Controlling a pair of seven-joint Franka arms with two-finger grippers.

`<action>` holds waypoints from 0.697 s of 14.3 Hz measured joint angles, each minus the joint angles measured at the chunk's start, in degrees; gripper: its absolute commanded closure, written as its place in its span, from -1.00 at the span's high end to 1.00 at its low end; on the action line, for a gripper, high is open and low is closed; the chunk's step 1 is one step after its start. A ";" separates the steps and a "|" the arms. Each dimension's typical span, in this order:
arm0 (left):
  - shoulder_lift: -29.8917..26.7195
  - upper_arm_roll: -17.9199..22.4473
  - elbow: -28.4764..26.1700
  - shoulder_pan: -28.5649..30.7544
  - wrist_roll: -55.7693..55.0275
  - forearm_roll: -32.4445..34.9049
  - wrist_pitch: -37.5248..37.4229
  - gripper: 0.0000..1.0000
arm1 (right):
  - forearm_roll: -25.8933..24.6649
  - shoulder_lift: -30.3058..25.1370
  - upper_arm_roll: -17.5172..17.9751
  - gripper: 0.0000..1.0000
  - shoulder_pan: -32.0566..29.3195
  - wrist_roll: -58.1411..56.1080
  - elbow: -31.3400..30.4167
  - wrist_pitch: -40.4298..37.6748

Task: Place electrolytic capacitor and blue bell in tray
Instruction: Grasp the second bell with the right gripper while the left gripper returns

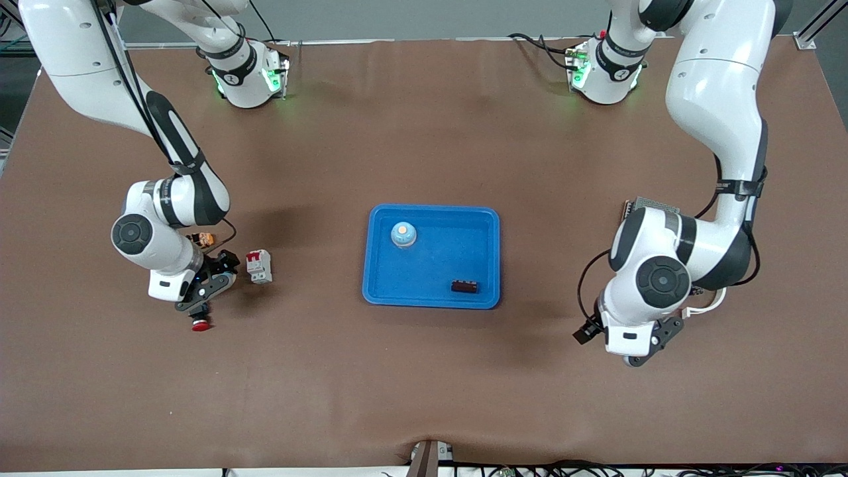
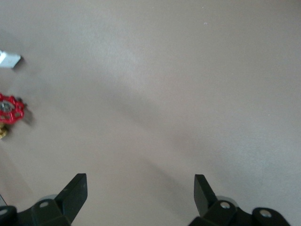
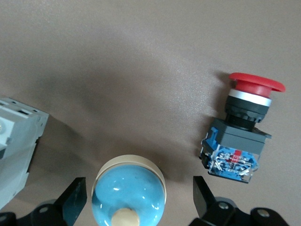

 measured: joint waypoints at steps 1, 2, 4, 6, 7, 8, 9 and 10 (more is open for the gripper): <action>0.00 0.01 -0.06 0.09 2.96 0.72 0.30 1.00 | 0.01 0.01 0.00 1.00 0.00 0.00 -0.05 0.00; 0.01 0.01 -0.09 0.26 6.04 1.20 0.88 1.00 | 0.02 0.02 0.00 1.00 0.00 0.00 -0.09 0.00; 0.01 0.02 -0.09 0.92 11.71 1.35 1.79 1.00 | 0.02 0.03 0.00 1.00 0.00 0.01 -0.11 0.01; 0.01 0.04 -0.42 1.67 16.72 1.69 1.81 1.00 | 0.03 0.04 0.00 1.00 0.00 0.01 -0.11 0.05; 0.01 0.09 -0.91 2.09 20.16 1.83 1.81 1.00 | 0.03 0.05 0.00 1.00 0.00 0.01 -0.13 0.05; 0.02 0.15 -1.45 2.79 24.37 1.89 1.79 1.00 | 0.03 0.09 0.00 1.00 0.00 0.01 -0.15 0.05; -0.01 0.17 -1.92 3.77 29.02 1.90 1.77 1.00 | 0.03 0.13 0.00 1.00 0.00 0.01 -0.16 0.05; -0.15 0.18 -2.38 4.89 33.19 1.91 1.76 1.00 | 0.03 0.17 0.00 1.00 0.00 0.01 -0.17 0.05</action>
